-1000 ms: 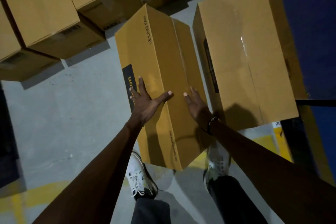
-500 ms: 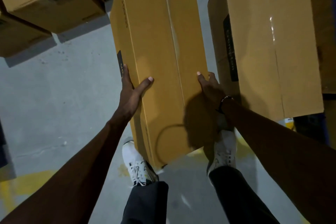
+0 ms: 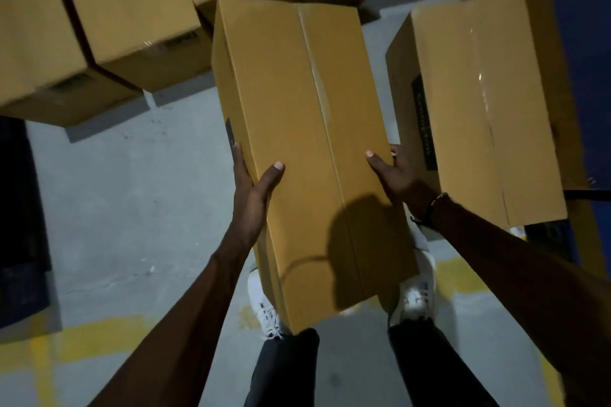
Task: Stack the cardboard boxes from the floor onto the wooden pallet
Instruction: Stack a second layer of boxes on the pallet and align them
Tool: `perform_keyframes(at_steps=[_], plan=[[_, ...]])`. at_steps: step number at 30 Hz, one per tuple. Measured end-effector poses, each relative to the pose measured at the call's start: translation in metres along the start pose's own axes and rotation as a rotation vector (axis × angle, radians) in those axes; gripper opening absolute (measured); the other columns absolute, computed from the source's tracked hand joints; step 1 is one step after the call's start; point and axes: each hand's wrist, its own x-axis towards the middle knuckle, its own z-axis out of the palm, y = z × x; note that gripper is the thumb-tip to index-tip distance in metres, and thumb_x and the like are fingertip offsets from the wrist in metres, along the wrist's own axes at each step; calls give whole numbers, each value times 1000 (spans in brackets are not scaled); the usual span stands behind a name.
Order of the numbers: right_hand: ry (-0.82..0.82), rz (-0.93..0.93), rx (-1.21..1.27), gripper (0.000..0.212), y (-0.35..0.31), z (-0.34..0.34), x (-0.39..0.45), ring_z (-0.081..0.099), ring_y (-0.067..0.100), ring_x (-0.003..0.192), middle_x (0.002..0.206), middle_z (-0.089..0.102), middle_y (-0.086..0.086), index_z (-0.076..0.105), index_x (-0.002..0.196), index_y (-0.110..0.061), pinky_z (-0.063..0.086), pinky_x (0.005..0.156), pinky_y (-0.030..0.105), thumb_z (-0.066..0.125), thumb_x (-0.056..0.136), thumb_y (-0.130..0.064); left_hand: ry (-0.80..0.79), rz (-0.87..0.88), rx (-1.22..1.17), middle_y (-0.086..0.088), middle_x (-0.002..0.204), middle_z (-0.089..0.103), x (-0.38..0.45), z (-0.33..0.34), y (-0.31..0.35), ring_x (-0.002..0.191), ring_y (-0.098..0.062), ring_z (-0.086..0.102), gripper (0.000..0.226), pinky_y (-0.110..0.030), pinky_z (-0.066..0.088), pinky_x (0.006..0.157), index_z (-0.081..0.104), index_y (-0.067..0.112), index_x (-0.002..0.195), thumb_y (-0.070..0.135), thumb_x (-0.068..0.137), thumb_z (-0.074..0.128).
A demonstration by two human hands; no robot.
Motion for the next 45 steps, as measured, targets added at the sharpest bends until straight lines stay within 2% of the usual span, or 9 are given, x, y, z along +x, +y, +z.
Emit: perform_keyframes(at_steps=[4,8,15,21,26,29,34,40,45], plan=[[-35,-74,-38,89,-104,-2,-72,64,15,118,130,65,-12,45,136,-37,51,105,48,66,68,-89,40,49,-74,0,159,44,-40,-31,76,135,-22,57,98,-53,52,108,18,40,163,59,86,75],[-95,-205,-146,69,-203,-12,-147,63,12,115,129,64,-12,44,137,-34,51,100,40,66,84,-72,98,149,-130,3,152,52,-99,-61,159,127,-10,62,77,-26,58,93,26,31,162,41,96,64],[-256,-394,-291,63,-332,-36,-299,63,12,111,129,60,-11,41,138,-34,55,90,38,67,88,-61,238,157,-292,-9,153,53,-235,-107,270,138,-39,53,82,-71,42,109,39,31,157,57,89,76],[-401,-541,-353,67,-394,-51,-426,55,14,123,144,51,-13,40,143,-40,50,94,39,68,87,-64,371,128,-471,-4,146,61,-377,-128,328,131,-31,61,68,-57,50,107,48,30,152,51,92,70],[-572,-604,-273,77,-428,-44,-527,50,-7,117,132,50,-31,37,147,-48,44,89,23,72,81,-68,482,128,-710,-19,127,67,-488,-142,365,103,-34,70,71,-43,59,75,52,5,148,43,90,70],[-730,-554,-232,71,-439,-30,-570,54,7,129,145,53,-18,36,148,-54,47,102,36,74,88,-54,550,163,-841,-21,124,67,-550,-141,377,98,-34,71,65,-44,59,75,58,7,143,41,89,70],[-895,-566,-284,59,-460,6,-628,65,10,118,136,61,-9,40,145,-45,56,87,29,68,96,-27,704,253,-962,-16,112,71,-633,-143,372,90,-30,72,55,-40,59,72,62,2,135,34,90,67],[-1006,-660,-483,68,-479,77,-684,55,20,131,140,57,-17,38,141,-62,45,109,56,76,86,-56,846,365,-1040,-23,141,62,-706,-176,339,114,-39,65,68,-46,59,81,50,11,149,33,87,65],[-999,-707,-599,71,-468,154,-742,37,22,142,152,38,-15,29,144,-61,35,115,54,71,86,-62,939,389,-1080,-22,146,59,-758,-226,301,118,-41,64,74,-49,57,85,49,13,151,39,84,70]])
